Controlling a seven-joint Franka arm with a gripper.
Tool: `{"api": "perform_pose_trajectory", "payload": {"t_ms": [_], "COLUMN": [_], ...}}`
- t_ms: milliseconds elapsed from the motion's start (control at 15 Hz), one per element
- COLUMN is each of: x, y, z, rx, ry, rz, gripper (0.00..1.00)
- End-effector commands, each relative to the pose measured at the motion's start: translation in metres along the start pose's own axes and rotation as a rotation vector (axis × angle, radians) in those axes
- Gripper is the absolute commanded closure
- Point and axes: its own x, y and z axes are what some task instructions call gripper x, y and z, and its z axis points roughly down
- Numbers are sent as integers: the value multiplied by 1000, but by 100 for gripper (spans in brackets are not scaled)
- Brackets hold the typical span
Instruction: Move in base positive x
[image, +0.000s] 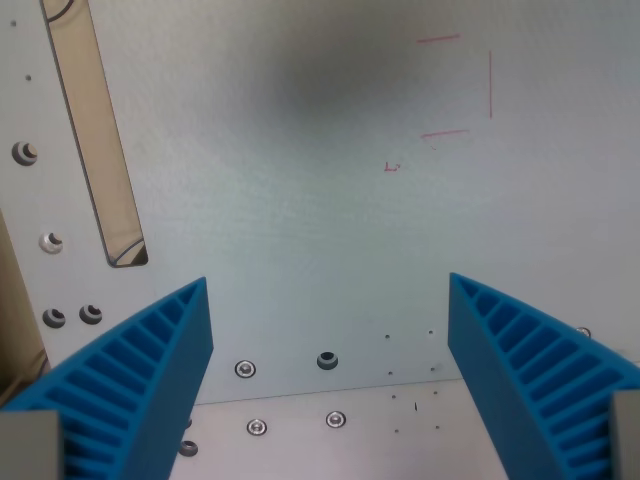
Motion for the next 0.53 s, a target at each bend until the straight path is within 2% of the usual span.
{"api": "perform_pose_trajectory", "payload": {"t_ms": [67,533], "x": [5,40], "y": [-1,-6], "z": [-2,-1], "rx": [0,0], "ry": [3,3], "rz": [1,1], "gripper": [0,0]}}
